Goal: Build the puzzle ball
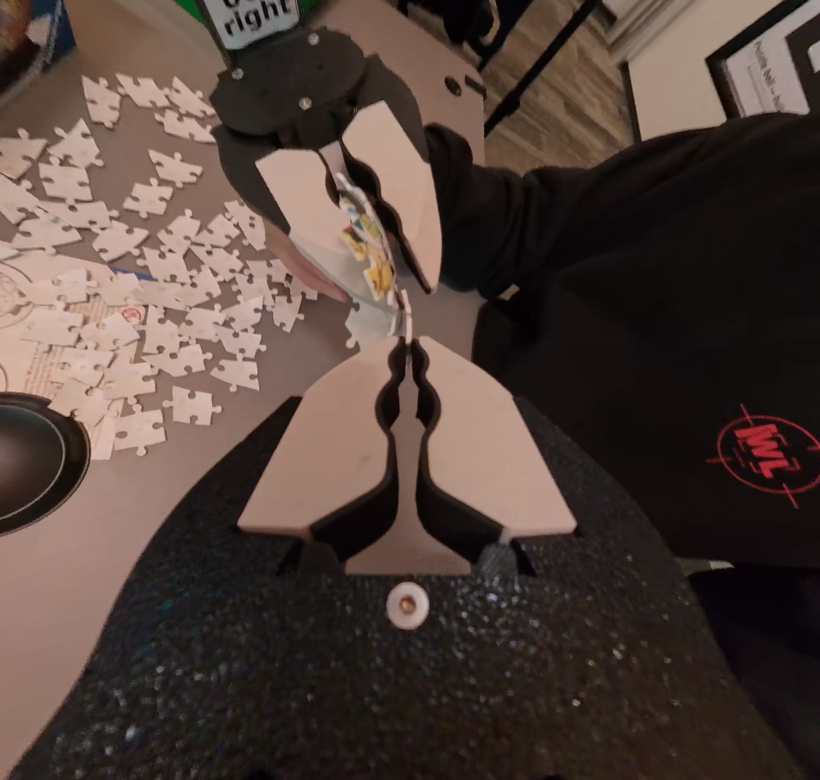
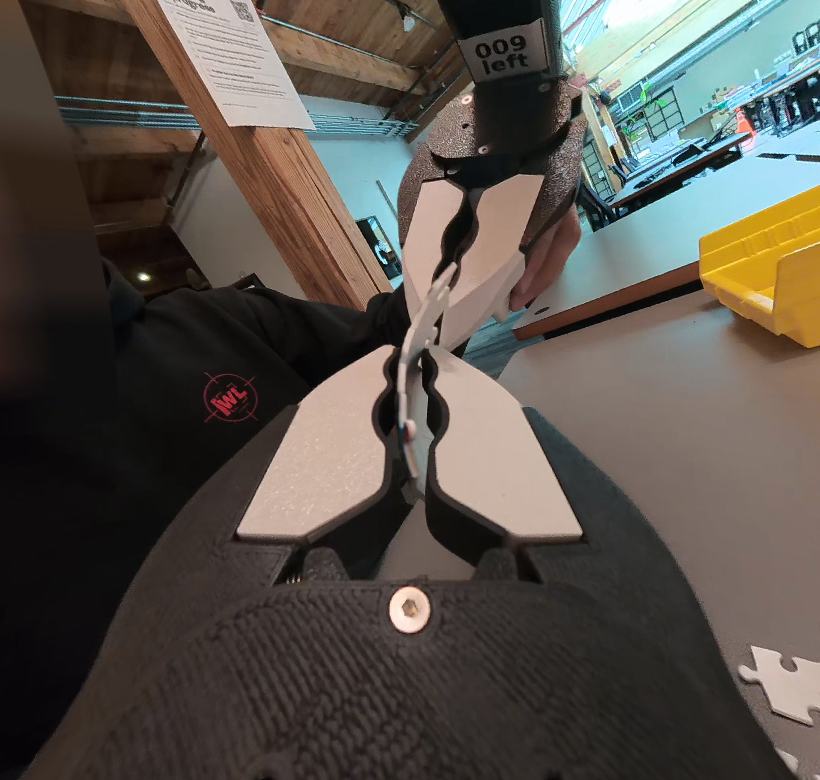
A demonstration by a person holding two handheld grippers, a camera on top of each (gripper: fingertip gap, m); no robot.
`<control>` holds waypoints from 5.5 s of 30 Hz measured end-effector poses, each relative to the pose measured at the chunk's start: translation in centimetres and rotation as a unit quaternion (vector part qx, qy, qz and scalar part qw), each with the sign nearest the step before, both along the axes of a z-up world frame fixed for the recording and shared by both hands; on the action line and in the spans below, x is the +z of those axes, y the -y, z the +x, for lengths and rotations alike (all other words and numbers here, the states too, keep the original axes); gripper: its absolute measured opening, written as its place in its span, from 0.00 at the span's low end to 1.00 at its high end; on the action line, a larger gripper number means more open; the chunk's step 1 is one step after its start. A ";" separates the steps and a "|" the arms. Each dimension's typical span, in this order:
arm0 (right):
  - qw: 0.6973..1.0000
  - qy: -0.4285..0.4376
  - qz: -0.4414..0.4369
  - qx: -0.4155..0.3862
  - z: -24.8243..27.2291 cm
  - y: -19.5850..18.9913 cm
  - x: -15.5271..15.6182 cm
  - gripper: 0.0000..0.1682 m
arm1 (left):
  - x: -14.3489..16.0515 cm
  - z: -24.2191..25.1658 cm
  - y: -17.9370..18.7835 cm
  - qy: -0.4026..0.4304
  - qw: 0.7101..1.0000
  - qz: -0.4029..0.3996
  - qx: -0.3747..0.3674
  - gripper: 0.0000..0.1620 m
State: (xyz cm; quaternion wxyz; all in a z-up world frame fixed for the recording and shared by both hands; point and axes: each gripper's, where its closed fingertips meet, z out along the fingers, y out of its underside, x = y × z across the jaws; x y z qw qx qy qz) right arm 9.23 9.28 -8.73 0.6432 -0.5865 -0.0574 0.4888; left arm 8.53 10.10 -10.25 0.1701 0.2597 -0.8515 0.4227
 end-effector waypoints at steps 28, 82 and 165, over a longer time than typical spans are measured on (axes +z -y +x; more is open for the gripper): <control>0.998 0.041 -0.036 0.007 -0.5 -0.4 -2.0 0.04 | -0.8 0.5 -0.2 -0.047 0.996 0.074 -0.008 0.01; 0.995 0.012 0.068 -0.070 1.8 0.4 1.9 0.03 | 2.0 1.3 0.7 0.092 0.994 0.004 0.055 0.04; 0.998 -0.037 0.041 -0.014 1.2 -0.1 0.7 0.02 | -2.0 0.9 2.2 0.083 0.996 -0.023 -0.023 0.06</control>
